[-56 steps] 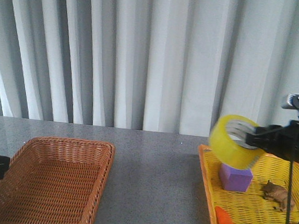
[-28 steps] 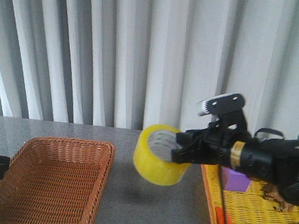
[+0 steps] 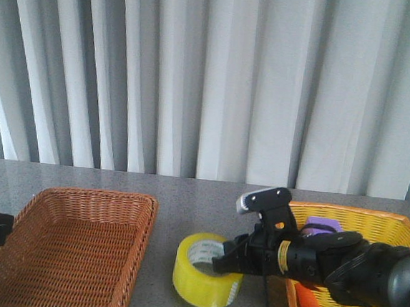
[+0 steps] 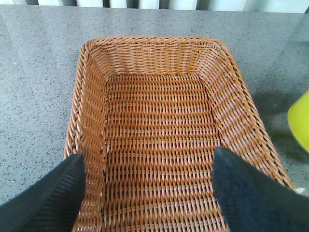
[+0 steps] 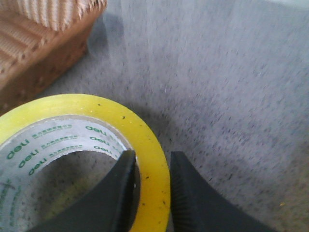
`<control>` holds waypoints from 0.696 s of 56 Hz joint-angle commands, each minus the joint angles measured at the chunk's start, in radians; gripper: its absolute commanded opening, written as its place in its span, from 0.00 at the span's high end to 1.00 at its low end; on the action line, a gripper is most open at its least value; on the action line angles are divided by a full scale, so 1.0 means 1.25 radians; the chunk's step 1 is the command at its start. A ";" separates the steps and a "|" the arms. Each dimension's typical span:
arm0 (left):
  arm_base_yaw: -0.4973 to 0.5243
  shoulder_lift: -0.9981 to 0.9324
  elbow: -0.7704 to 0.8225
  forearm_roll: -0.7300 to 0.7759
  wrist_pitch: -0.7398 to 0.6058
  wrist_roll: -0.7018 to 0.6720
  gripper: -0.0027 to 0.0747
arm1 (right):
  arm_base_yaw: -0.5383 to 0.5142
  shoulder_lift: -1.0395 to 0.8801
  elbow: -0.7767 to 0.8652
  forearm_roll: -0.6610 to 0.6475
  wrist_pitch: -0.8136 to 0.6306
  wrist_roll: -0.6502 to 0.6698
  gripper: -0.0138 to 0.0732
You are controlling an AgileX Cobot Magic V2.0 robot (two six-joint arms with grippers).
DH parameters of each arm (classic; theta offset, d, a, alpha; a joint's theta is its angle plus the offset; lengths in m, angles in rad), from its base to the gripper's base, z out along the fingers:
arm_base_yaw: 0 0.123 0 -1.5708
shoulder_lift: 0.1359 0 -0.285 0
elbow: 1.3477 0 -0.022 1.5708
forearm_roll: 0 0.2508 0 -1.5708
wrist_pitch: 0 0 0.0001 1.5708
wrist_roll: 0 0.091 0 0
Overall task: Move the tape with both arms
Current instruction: 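Lift the tape roll and carry it toward the table center, then set the tape roll on the table, open and raise the right gripper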
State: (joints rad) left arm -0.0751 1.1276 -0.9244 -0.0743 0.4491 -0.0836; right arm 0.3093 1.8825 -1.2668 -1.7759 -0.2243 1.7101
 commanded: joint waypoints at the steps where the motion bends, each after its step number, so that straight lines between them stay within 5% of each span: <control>1: -0.005 -0.014 -0.027 -0.008 -0.051 -0.008 0.27 | -0.001 -0.024 -0.032 -0.004 -0.003 0.005 0.85; 19: -0.005 -0.014 -0.027 -0.008 -0.051 -0.008 0.27 | -0.001 -0.005 -0.032 -0.004 0.029 0.026 0.76; 39: -0.005 -0.014 -0.027 -0.008 -0.051 -0.008 0.27 | -0.001 -0.005 -0.032 -0.004 0.025 0.026 0.38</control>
State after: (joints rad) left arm -0.0751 1.1276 -0.9244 -0.0743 0.4491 -0.0836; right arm 0.3093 1.9351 -1.2734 -1.7598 -0.2041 1.7405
